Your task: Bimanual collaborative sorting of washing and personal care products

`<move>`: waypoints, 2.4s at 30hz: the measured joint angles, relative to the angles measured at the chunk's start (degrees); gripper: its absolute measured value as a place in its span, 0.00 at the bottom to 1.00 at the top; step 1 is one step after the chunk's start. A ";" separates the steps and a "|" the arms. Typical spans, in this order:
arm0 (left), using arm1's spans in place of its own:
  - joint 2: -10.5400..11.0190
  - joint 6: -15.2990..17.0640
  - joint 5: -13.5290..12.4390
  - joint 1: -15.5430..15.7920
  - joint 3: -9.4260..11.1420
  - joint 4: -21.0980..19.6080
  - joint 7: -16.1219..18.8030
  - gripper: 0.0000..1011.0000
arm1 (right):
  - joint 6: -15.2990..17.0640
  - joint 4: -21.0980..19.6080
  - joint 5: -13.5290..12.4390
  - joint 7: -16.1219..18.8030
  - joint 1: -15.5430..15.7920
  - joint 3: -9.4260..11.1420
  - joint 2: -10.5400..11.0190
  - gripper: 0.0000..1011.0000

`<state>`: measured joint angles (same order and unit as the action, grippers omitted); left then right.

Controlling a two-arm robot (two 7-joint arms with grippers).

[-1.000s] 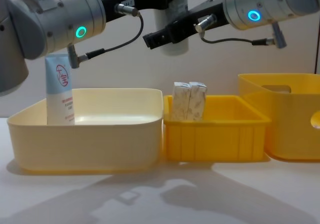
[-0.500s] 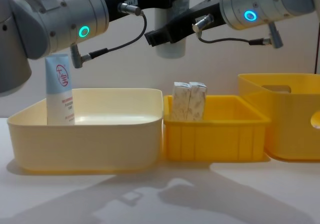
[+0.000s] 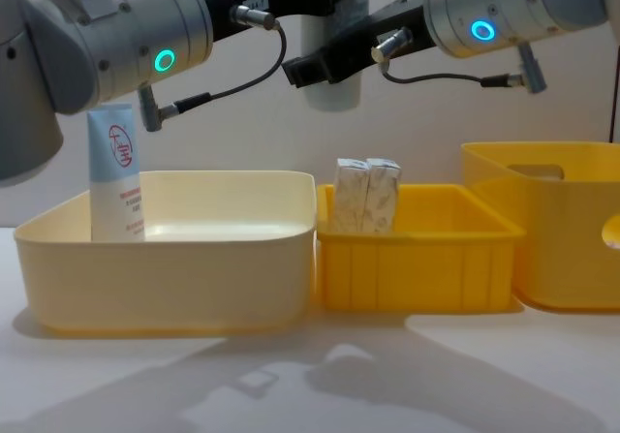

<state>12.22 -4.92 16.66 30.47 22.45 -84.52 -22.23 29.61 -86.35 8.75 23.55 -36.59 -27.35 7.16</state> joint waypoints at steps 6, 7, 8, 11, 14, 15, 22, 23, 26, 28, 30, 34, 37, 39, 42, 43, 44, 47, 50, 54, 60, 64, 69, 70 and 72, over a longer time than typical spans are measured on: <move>0.00 0.00 0.04 0.00 0.03 0.00 -0.02 0.30 | -0.01 0.04 0.02 -0.01 -0.03 0.00 -0.03 0.63; 0.00 0.00 0.04 0.00 0.04 0.00 -0.02 0.30 | -0.01 0.05 0.02 -0.01 -0.03 0.00 -0.03 0.63; 0.00 0.00 0.04 0.00 0.05 0.00 -0.02 0.30 | -0.01 0.05 0.02 -0.01 -0.03 -0.01 -0.03 0.63; 0.00 0.00 0.04 0.00 0.06 0.00 -0.02 0.30 | -0.01 0.07 0.02 -0.01 -0.04 0.00 -0.05 0.63; 0.00 0.01 0.04 0.00 0.07 0.00 -0.02 0.30 | 0.00 0.08 0.03 -0.01 -0.04 0.00 -0.07 0.63; 0.00 0.01 0.04 0.00 0.07 0.00 -0.02 0.30 | 0.00 0.08 0.03 -0.01 -0.04 0.00 -0.07 0.63; -0.01 0.01 0.04 0.00 0.09 0.00 -0.06 0.50 | 0.00 0.08 0.02 0.01 -0.04 -0.03 -0.09 0.63; -0.01 0.01 0.04 0.00 0.09 0.00 -0.06 0.52 | 0.00 0.08 0.02 0.01 -0.04 -0.03 -0.09 0.63; 0.00 0.01 0.04 0.00 0.08 0.00 -0.06 0.62 | 0.00 0.08 0.02 0.01 -0.04 -0.03 -0.09 0.63; 0.00 0.01 0.03 0.00 0.08 0.00 -0.06 0.69 | 0.00 0.08 0.02 0.01 -0.04 -0.01 -0.09 0.63; 0.00 0.01 0.03 0.00 0.07 0.00 -0.06 0.73 | 0.00 0.07 0.02 0.01 -0.04 0.03 -0.09 0.63; 0.00 0.01 0.03 0.00 0.06 0.00 -0.06 0.84 | 0.00 -0.07 0.18 -0.27 0.02 0.35 0.00 0.63; 0.00 0.01 0.03 0.00 0.06 0.00 -0.06 0.93 | 0.04 -0.36 0.45 -0.88 0.21 0.89 0.13 0.63; 0.00 0.01 0.03 -0.01 0.06 0.00 -0.06 0.95 | 0.14 -0.54 0.63 -1.24 0.31 1.22 0.23 0.63; 0.00 0.01 0.03 -0.01 0.06 0.00 -0.05 0.99 | 0.55 -1.05 1.18 -2.33 0.56 2.18 0.61 0.63; 0.00 0.01 0.03 -0.01 0.06 0.00 -0.05 0.99 | 0.70 -1.17 1.34 -2.62 0.61 2.36 0.69 0.63; 0.00 0.01 0.03 -0.01 0.06 0.00 -0.05 0.99 | 0.80 -1.29 1.46 -2.82 0.66 2.56 0.77 0.63; 0.00 0.01 0.03 -0.01 0.06 0.00 -0.04 0.99 | 1.29 -1.81 2.03 -3.86 0.84 3.44 1.12 0.63; 0.00 0.01 0.03 -0.01 0.06 0.00 -0.03 0.99 | 2.04 -2.48 2.79 -5.16 1.06 4.64 1.56 0.63; 0.00 0.01 0.03 -0.01 0.06 0.00 -0.02 0.99 | 2.98 -3.09 3.59 -6.57 1.18 5.83 1.94 0.63; 0.00 0.01 0.03 -0.01 0.06 0.00 -0.02 0.99 | 4.82 -3.72 5.19 -8.84 1.12 7.58 2.60 0.63; 0.00 0.01 0.03 -0.01 0.06 0.00 -0.02 0.99 | 6.09 -3.85 6.36 -9.97 0.65 8.43 3.18 0.63; 0.00 0.01 0.03 -0.01 0.06 0.00 -0.02 0.99 | 8.02 -3.60 8.20 -11.10 -0.32 8.97 4.20 0.63; 0.00 0.01 0.03 -0.01 0.06 0.00 -0.02 0.99 | 8.51 -3.47 8.60 -11.24 -0.50 9.01 4.39 0.63; 0.00 0.01 0.03 -0.01 0.06 0.00 -0.02 0.99 | 9.93 -3.00 9.61 -11.45 -1.21 9.09 4.99 0.63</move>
<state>12.22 -4.91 16.69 30.46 22.51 -84.52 -22.25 39.54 -89.35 18.36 12.10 -37.80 -18.26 12.15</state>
